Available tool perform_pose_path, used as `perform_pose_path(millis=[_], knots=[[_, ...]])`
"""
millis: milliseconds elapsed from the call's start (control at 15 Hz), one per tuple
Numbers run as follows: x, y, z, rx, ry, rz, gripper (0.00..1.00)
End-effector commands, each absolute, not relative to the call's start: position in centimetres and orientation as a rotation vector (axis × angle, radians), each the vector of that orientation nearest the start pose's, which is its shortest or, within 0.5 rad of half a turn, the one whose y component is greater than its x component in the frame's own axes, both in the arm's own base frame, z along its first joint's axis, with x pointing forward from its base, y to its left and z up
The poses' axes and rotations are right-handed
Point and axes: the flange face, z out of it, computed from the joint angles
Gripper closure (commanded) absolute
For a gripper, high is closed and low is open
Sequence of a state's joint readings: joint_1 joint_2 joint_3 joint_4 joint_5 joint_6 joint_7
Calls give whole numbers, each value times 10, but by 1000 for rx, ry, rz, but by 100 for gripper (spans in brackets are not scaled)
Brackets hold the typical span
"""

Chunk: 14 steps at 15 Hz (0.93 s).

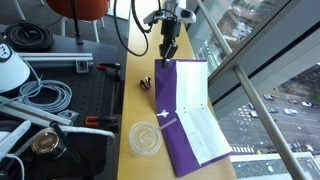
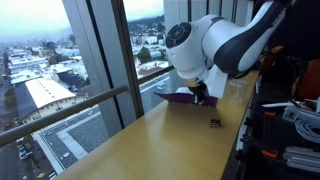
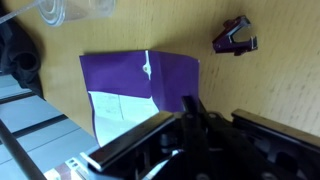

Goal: Open the purple paper file to the left

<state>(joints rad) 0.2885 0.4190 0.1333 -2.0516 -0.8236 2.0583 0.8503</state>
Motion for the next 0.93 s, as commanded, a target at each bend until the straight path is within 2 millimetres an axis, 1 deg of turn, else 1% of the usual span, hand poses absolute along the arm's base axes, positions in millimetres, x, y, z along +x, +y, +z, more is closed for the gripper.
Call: perform_pose_path(millis=[0,333,533,600,667,733,800,867], knots=[[540,200,212,2476,28,15,100],[541,214,218,2533,-39,-35,100],[540,222,220,2547,-44,-37,100],[539,224,221,2551,-32,-35,88],[537,226,222,2553,-18,-19,73],[535,228,223,2555,-7,-13,68],[534,229,225,2556,5,-6,59],[532,231,228,2562,16,4,53]])
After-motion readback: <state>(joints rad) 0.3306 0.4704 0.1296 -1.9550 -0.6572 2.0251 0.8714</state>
